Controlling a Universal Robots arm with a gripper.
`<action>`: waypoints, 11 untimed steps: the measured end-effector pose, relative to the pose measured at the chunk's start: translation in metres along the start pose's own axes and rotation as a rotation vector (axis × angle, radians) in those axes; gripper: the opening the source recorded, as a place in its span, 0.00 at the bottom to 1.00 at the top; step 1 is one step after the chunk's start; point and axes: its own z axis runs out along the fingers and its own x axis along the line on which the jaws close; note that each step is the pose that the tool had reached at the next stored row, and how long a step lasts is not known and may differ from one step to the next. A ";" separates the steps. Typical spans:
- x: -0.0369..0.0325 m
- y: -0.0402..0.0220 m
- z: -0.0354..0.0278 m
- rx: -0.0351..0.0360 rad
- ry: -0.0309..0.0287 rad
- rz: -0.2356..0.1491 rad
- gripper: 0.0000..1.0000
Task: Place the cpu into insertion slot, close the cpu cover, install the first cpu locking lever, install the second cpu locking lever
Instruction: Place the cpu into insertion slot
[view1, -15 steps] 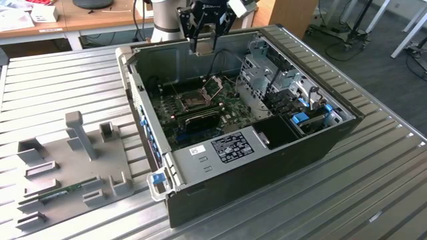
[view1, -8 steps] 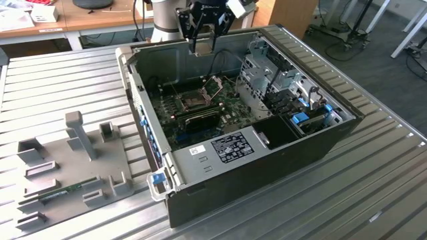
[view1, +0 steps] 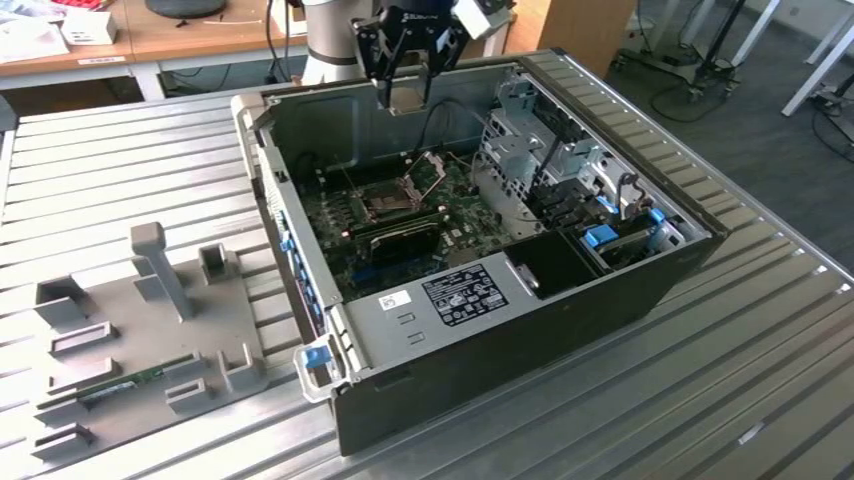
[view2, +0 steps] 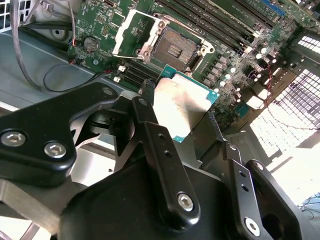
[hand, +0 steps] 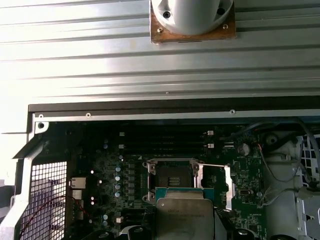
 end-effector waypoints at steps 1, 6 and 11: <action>0.0001 0.0000 0.0003 0.0000 0.0000 0.000 0.54; 0.0003 -0.0002 0.0017 0.0001 0.0001 0.000 0.54; 0.0003 -0.0003 0.0036 0.0000 0.0000 0.000 0.54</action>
